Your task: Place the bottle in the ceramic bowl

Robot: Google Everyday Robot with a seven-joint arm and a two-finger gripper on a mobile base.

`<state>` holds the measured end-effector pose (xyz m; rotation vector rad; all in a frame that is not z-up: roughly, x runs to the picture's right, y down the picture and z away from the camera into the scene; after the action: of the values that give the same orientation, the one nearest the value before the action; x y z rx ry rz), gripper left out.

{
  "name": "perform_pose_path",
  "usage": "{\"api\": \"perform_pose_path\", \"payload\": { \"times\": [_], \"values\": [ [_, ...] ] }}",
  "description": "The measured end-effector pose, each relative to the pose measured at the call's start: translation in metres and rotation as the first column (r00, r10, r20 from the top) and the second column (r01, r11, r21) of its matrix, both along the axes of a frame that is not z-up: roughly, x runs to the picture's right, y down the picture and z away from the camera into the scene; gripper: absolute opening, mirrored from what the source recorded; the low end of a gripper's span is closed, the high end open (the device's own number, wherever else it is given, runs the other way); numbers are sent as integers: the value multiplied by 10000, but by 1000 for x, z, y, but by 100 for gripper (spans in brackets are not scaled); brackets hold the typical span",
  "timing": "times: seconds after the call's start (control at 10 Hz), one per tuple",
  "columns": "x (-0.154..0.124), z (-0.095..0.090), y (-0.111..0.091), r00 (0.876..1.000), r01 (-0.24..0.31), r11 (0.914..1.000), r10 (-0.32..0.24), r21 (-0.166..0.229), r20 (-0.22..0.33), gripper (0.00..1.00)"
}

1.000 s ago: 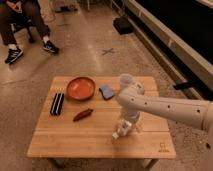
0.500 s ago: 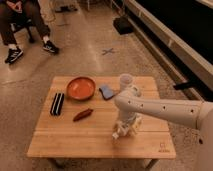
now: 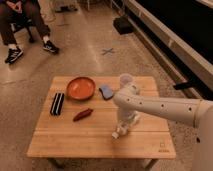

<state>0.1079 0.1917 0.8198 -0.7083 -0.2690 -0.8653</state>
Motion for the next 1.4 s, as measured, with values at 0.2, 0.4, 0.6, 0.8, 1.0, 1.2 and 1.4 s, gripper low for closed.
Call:
{"api": "perform_pose_path", "payload": {
  "times": [0.2, 0.4, 0.6, 0.8, 1.0, 1.2, 1.4],
  "values": [
    [-2, -3, -18, 10000, 60, 9999, -60, 81, 32, 25],
    [-16, -8, -46, 9995, 129, 9997, -135, 226, 279, 9],
    [-38, -3, -66, 9988, 208, 9995, -219, 252, 446, 4],
    [-44, -10, -80, 9977, 292, 9989, -313, 357, 596, 4],
    [-53, 0, -108, 9964, 420, 9978, -456, 509, 715, 4],
    [-70, 13, -128, 9946, 577, 9963, -629, 634, 829, 4],
    [-91, 17, -159, 9908, 791, 9943, -864, 721, 1046, 4]
  ]
}}
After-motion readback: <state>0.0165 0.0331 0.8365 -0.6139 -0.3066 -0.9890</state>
